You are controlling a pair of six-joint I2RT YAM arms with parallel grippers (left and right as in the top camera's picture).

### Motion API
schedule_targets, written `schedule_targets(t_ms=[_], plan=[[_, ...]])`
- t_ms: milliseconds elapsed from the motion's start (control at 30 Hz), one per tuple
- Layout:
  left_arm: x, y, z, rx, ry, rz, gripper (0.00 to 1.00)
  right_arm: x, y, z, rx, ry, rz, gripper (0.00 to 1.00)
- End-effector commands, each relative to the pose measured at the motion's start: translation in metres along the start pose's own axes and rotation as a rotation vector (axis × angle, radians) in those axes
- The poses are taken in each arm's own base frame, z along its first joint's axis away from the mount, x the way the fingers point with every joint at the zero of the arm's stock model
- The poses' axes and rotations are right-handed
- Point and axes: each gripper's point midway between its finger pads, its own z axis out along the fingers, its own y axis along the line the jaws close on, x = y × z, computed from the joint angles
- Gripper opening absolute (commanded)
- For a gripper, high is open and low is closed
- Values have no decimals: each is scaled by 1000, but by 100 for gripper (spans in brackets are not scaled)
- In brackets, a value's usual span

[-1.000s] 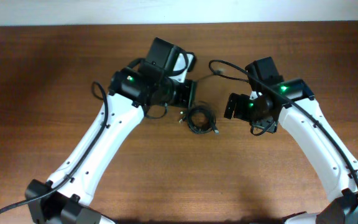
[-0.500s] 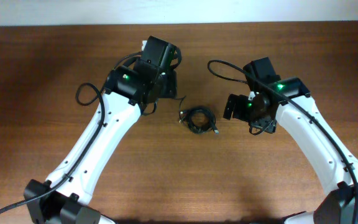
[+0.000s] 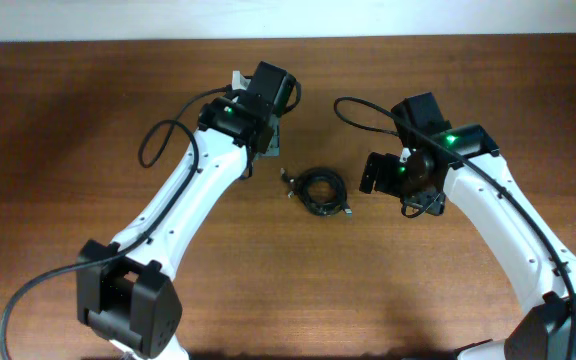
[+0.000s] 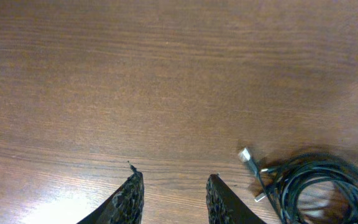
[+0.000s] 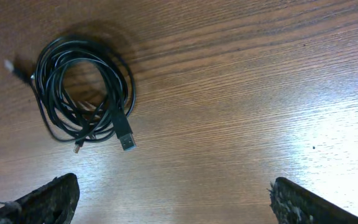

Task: Untangle cables

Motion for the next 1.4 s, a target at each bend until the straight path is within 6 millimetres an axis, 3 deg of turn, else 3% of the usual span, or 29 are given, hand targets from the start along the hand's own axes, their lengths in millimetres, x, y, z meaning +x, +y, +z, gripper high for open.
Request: schedule_targets(t_ms=[0,100,200,400,767,933,1200,1367], plan=[[5,2,2,2,28,6,35,3,1,3,2,15,5,98],[16,-21,-1,140,90,54,42,3,1,3,2,14,5,98],[35,-57,-9,348,193,64,49,2,1,3,1,12,5,99],[55,-66,-3,346,267,98,55,2,1,3,0,12,5,98],[119,-115,31,382,503,165,61,3,1,3,1,15,7,98],[119,-117,35,379,508,132,63,-8,-16,1,10,7,68,98],[108,-127,41,392,471,48,59,-18,-73,-8,-7,81,299,98],[115,-129,48,373,499,25,52,-15,-76,-9,0,94,305,98]])
